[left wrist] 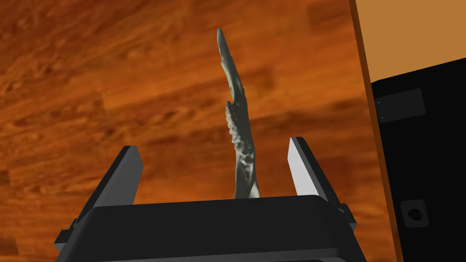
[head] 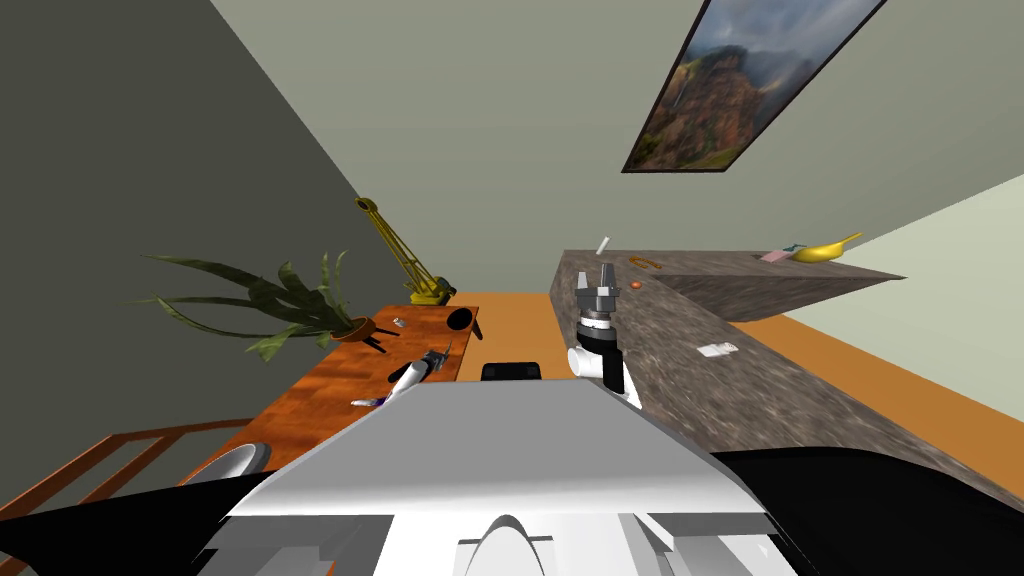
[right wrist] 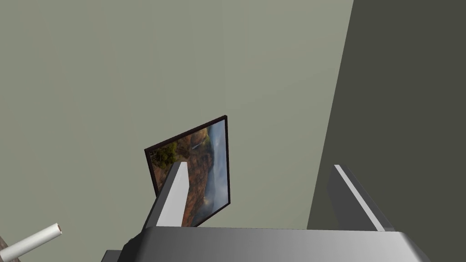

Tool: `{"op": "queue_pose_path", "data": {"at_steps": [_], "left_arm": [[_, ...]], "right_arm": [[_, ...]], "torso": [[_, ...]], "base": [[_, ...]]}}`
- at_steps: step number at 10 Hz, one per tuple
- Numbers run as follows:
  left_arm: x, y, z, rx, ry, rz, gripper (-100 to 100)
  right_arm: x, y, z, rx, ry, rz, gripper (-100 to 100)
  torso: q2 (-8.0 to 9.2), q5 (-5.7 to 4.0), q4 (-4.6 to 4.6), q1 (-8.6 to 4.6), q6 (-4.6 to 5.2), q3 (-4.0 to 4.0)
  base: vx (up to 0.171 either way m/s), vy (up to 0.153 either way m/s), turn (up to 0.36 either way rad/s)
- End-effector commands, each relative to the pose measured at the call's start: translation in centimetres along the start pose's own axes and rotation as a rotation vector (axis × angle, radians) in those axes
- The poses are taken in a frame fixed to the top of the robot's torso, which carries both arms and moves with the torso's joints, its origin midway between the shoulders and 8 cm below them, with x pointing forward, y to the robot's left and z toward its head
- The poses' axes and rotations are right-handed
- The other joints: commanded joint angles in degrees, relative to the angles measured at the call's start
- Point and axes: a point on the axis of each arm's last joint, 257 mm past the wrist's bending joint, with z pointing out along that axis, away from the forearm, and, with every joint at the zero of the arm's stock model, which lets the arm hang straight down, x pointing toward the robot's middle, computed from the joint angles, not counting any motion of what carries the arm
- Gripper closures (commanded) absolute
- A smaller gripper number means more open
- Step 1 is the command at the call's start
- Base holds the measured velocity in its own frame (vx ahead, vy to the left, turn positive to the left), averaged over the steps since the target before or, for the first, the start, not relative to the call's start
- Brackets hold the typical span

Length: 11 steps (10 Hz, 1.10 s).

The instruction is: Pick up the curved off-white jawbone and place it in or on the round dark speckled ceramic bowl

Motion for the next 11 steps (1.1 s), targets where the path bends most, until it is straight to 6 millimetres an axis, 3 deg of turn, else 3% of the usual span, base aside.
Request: {"op": "queue_pose_path", "data": {"at_steps": [1, 8, 11], "left_arm": [[-1.0, 0.7, 0.3, -0.029, -0.018, -0.04, -100], [-5.5, 5.3, 0.5, -0.167, -0.118, -0.228, -100], [-6.1, 6.2, 0.4, -0.189, -0.133, -0.258, -100]], "right_arm": [[0.0, 0.0, 0.0, 0.0, 0.0, 0.0, 0], [0.0, 0.0, 0.0, 0.0, 0.0, 0.0, 0], [0.0, 0.0, 0.0, 0.0, 0.0, 0.0, 0]], "torso": [[0.0, 0.0, 0.0, 0.0, 0.0, 0.0], [-0.1, 0.02, -0.02, 0.09, 0.0, -0.06], [-0.13, 0.02, -0.03, 0.08, 0.0, -0.07]], "base": [[0.028, 0.021, -0.025], [0.046, 0.045, -0.023], [0.049, 0.037, -0.013]]}}
